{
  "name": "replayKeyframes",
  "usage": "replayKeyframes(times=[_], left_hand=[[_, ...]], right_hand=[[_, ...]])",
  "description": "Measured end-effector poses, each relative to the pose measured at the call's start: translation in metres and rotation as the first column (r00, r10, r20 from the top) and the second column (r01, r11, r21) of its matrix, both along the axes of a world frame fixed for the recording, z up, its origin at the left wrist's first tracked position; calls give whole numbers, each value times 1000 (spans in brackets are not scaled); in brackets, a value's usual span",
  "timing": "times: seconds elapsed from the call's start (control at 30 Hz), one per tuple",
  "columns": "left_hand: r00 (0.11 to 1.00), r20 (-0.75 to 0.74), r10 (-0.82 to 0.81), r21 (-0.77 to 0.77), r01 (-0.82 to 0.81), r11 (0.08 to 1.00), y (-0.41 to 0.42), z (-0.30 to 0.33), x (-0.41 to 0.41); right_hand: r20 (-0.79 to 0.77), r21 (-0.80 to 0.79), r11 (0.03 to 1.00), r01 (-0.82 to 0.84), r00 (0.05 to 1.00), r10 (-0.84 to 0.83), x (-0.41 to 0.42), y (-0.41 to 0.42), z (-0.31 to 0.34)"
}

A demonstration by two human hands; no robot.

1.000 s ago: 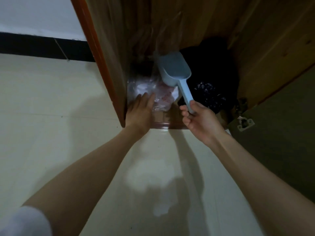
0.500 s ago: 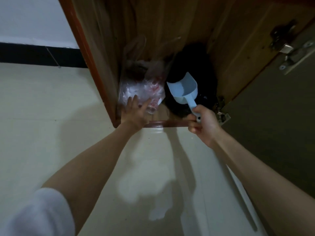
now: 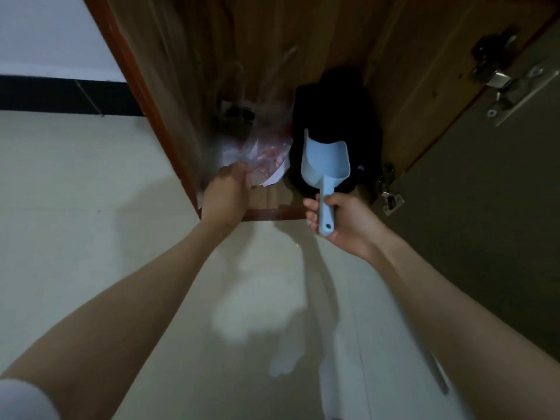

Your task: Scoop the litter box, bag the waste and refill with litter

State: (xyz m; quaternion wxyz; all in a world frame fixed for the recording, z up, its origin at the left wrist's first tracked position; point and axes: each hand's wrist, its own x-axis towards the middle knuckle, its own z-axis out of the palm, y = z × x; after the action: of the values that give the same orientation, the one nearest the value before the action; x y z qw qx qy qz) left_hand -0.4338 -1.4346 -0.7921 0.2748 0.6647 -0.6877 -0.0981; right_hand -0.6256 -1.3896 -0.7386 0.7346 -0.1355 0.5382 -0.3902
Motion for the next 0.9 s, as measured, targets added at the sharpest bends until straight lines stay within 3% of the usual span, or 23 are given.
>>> replayKeyframes(times=[0.17,0.37,0.57,0.77,0.83,0.9], left_hand=[[961,-276,24,-69,-44,997,58,82,15],[960,-270,-66,-39,57,998,142,189,33],[958,-263,-119,86,146,985,244,280,61],[954,-300,25,132,15,991,309,358,103],[865,-453,215,231,-119,966,330,380,117],[596,-597,537,441,-315,840,350,398,136]], right_hand=[[-10,119,993,-14,1000,15,23,40,46],[-62,263,962,-70,994,90,58,87,155],[-135,338,928,-157,968,212,125,132,251],[-163,304,888,-345,900,405,187,167,314],[-164,272,855,-441,854,493,210,175,334],[-194,234,804,-546,784,589,233,186,349]])
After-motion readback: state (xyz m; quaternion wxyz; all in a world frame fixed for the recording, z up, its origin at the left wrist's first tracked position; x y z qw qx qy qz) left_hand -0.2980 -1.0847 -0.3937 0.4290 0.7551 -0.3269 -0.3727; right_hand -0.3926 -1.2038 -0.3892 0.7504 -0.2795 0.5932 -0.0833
